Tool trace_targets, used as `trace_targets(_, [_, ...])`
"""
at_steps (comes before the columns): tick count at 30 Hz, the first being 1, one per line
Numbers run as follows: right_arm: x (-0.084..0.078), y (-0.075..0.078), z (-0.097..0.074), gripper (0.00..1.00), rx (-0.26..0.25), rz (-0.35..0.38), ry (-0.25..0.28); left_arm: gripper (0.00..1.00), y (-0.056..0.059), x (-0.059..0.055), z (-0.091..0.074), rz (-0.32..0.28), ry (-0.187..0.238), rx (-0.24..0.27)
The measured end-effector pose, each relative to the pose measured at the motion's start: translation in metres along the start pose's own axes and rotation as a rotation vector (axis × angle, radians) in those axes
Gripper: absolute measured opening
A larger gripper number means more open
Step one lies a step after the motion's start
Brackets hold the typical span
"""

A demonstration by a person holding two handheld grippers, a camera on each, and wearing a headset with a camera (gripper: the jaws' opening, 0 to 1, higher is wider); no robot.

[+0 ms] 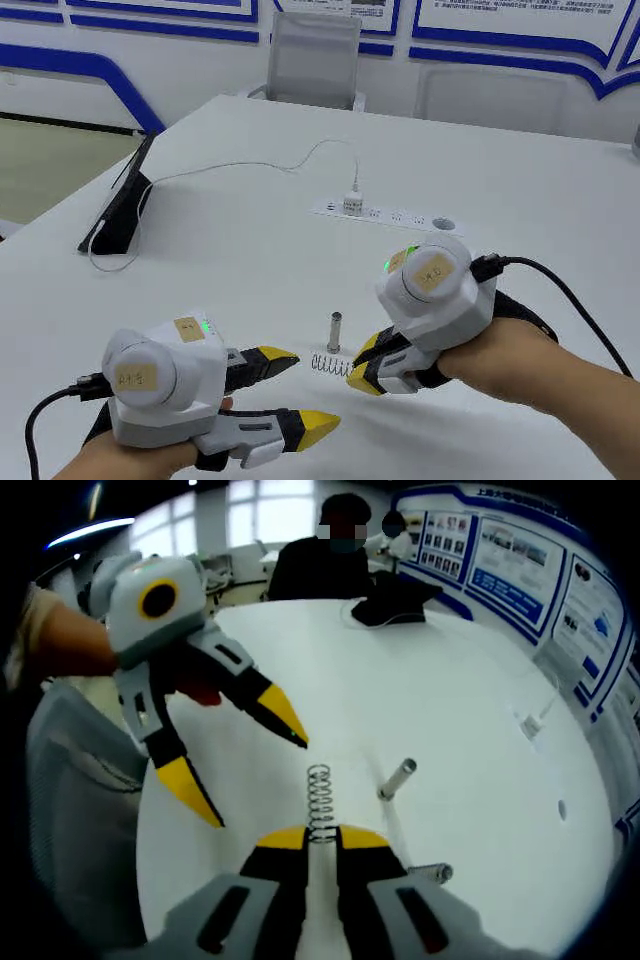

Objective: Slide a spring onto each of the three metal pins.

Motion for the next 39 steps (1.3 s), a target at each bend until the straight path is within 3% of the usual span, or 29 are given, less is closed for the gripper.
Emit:
trace_targets(11, [-0.011, -0.009, -0.013, 0.11, 0.050, -0.047, -0.025, 0.47, 0.004, 0.002, 0.003, 0.023, -0.005, -0.013])
trace_targets(19, [-0.012, -0.018, -0.021, 0.11, 0.105, -0.084, -0.021, 0.44, 0.015, 0.005, 0.008, 0.049, -0.009, -0.045])
trace_targets(39, [-0.011, -0.030, -0.029, 0.11, 0.190, -0.201, -0.023, 0.25, 0.026, 0.006, 0.011, 0.122, -0.011, -0.092])
Point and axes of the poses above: the centre of the closed fingertips' face, and the gripper's own axes: z roughly forward along the fingers, y roughly to its right, x roughly out of its top, the point moved 5 cm from there along -z, roughly backward along the fingers, and after that the axes turned 7 degrees about -y, right-handed, at the moved point
